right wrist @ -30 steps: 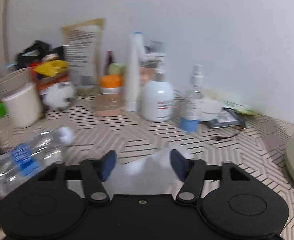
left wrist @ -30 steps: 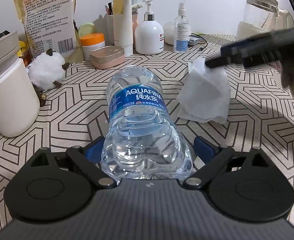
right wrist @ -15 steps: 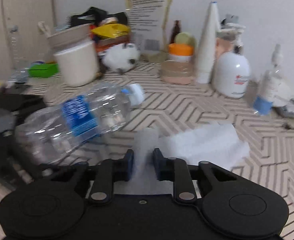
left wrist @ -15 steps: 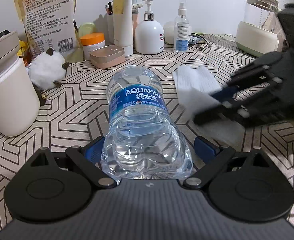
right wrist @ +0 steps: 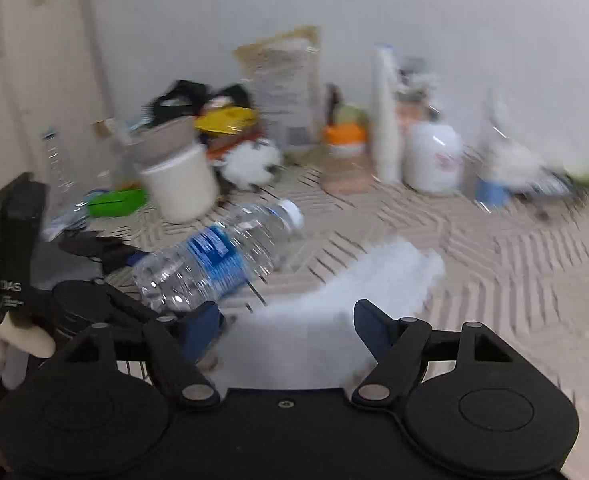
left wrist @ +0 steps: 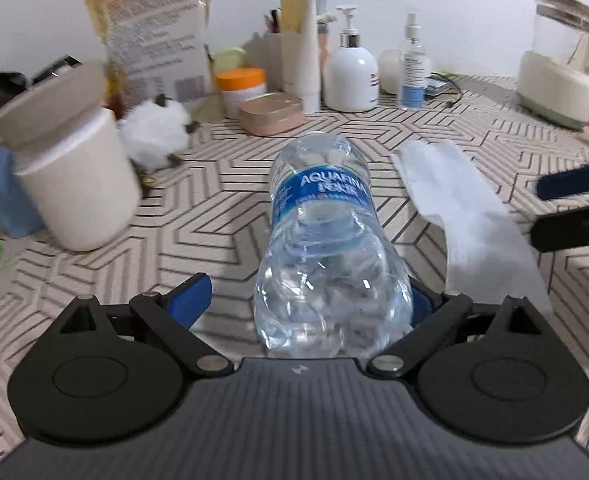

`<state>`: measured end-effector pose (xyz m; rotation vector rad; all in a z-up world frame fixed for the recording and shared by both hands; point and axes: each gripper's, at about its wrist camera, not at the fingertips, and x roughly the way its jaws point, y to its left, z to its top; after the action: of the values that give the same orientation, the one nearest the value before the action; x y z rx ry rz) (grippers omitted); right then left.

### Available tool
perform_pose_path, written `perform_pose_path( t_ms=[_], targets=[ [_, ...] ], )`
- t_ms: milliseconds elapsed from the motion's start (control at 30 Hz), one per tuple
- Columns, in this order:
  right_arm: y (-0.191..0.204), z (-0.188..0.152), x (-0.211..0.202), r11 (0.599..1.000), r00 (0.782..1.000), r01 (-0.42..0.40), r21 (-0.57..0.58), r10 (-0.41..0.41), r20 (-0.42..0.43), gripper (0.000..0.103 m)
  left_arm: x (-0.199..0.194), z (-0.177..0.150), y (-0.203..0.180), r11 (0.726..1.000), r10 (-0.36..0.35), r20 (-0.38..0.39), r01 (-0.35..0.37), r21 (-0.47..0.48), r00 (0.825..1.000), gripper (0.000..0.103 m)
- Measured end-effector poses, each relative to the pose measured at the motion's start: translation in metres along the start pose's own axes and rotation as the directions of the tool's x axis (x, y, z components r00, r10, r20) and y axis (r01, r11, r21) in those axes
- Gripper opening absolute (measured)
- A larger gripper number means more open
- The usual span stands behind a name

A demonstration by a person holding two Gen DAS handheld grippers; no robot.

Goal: Clean container
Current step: 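Lay the bottle on its side on the table and open the left gripper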

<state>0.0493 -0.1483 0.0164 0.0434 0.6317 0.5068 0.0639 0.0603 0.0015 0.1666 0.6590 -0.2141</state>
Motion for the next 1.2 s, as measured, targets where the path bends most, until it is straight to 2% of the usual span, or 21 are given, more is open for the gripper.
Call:
perform_pose_path(
  t_ms=[67,167,300,367,567,700,833,967,1200],
  targets=[
    [0.010,-0.014,-0.009,0.999,0.999,0.049,0.024,-0.049,0.011,0.080,-0.013,-0.005,-0.005,1.000,0.016,0.019,-0.016,0.001,1.000,0.098],
    [0.022,-0.032,-0.014,0.995,0.996,0.091,0.041,-0.091,0.004,0.080,-0.031,-0.014,-0.011,1.000,0.000,0.041,0.000,-0.010,0.999,0.099],
    [0.037,-0.043,-0.008,0.979,0.979,0.201,-0.019,-0.202,-0.008,0.083,-0.038,-0.024,-0.022,0.998,-0.045,0.008,0.046,-0.032,0.999,0.100],
    [0.043,-0.046,-0.005,0.972,0.973,0.228,-0.052,-0.229,-0.012,0.084,-0.039,-0.027,-0.031,0.999,-0.023,0.006,0.023,-0.031,1.000,0.100],
    [0.044,-0.048,0.001,0.978,0.978,0.207,-0.029,-0.208,-0.029,0.087,-0.032,-0.028,-0.049,0.997,0.071,0.008,-0.071,0.019,0.997,0.100],
    [0.045,-0.051,0.003,0.981,0.980,0.191,-0.031,-0.192,-0.040,0.092,-0.030,-0.028,-0.042,0.998,0.054,-0.010,-0.054,-0.023,0.999,0.103],
    [0.048,-0.051,0.007,0.981,0.981,0.187,-0.051,-0.189,-0.051,0.098,-0.027,-0.030,-0.030,0.992,0.010,-0.038,-0.015,-0.124,0.999,0.103],
    [0.055,-0.052,0.009,0.973,0.974,0.215,-0.089,-0.221,-0.059,0.098,-0.028,-0.032,-0.031,0.991,0.016,-0.036,-0.021,-0.132,0.999,0.103],
    [0.052,-0.052,0.007,0.972,0.972,0.224,-0.065,-0.227,-0.053,0.098,-0.029,-0.035,-0.033,0.988,0.030,-0.026,-0.033,-0.148,0.999,0.103]
  ],
)
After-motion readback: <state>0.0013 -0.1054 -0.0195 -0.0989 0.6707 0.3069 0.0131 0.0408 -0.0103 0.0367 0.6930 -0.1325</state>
